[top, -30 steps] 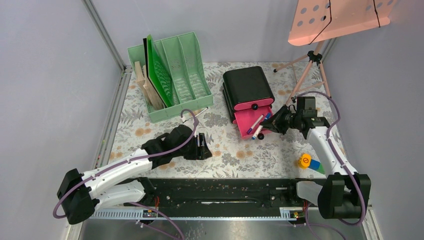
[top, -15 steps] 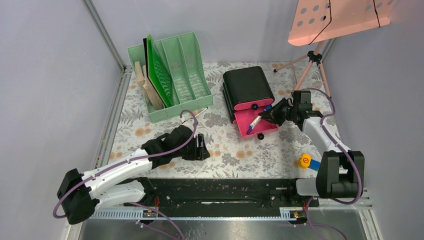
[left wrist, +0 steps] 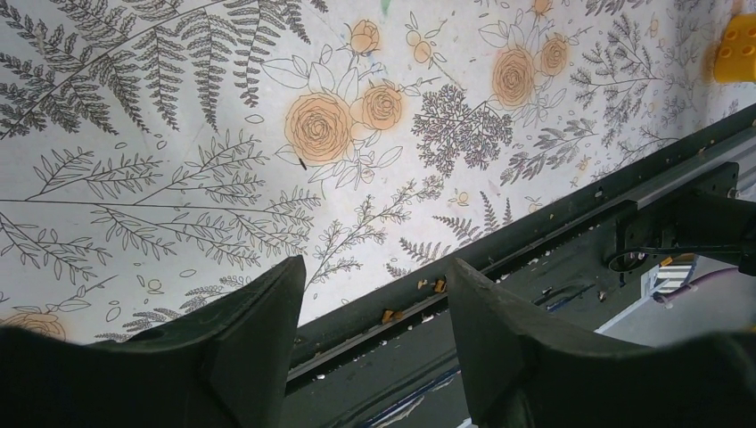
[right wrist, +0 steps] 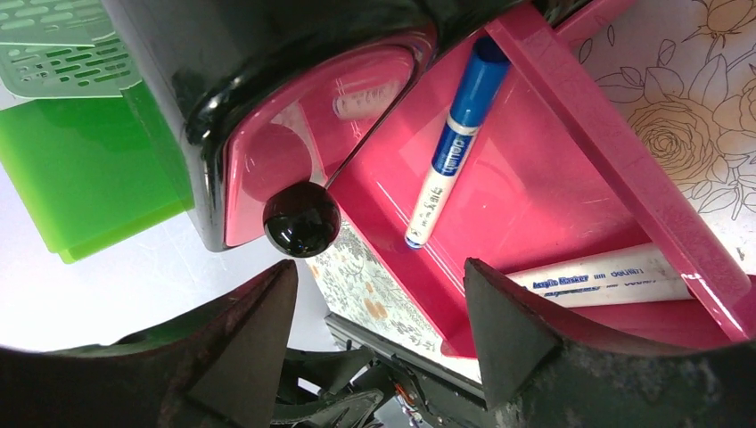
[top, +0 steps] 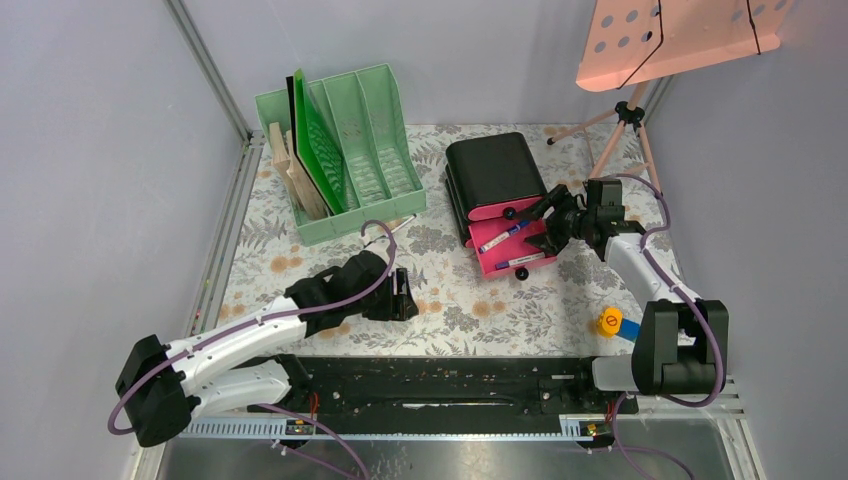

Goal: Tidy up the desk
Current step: Place the stationery in the drawer, then pick up the stationery from the center of the board.

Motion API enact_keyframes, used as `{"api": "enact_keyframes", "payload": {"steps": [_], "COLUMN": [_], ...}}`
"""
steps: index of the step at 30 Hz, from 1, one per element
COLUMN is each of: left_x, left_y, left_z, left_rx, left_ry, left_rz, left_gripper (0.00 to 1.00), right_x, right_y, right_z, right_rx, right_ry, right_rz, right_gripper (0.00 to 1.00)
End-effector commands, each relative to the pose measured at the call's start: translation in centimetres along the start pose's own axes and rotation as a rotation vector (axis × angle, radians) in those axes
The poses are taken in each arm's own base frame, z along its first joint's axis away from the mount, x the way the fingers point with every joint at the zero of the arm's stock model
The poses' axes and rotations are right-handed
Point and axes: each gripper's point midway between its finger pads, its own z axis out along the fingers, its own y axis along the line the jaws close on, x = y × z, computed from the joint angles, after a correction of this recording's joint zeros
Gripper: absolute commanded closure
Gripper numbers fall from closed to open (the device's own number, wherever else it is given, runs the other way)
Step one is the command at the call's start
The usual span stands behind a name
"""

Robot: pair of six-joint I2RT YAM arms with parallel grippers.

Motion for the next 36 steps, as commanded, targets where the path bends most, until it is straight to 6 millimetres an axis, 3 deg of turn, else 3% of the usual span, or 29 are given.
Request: {"api": "enact_keyframes", "payload": {"steps": [1, 7, 12, 19, 25, 36], "left_x": [-2.2, -2.5, -3.5, -5.8, -6.8, -9.4], "left_y": [-1.2, -0.2, 1.2, 2.9, 3.2, 3.6], "left_z": [-0.6, -0.8, -1.2, -2.1, -2.1, -0.5], "left_rx": [0.022, -0.014, -0.064, -0.183, -0.233, -0.299], "left_ry": [-0.066, -0.071, -0.059, -0.055, -0.045, -0.034], "left_rz": [0.024, 0.048, 0.103, 0.207, 0.257, 0.336], "left_gripper": [0.40, 0.39, 0.38, 0.37, 0.36, 0.35], "right_x": [-0.7, 0.3, 1.7, 4.2, 4.4, 4.9], "right_y": [1.3, 1.2, -0.6, -5.8, -10.8, -12.7], "right_z": [-1.1, -3.0, -5.1, -7.7, -10.5, -9.9], "right_rx": [-0.023, -0.010, 0.057, 0.199, 0.360, 0.397], "right_ry": [-0.043, -0.050, -0.071, -0.086, -0.221, -0.209], "right_rz": [-0.054, -0.124, -0.198, -0.313, -0.380, -0.338], "right_gripper": [0.23, 0.18, 0.17, 0.14, 0.13, 0.13]}}
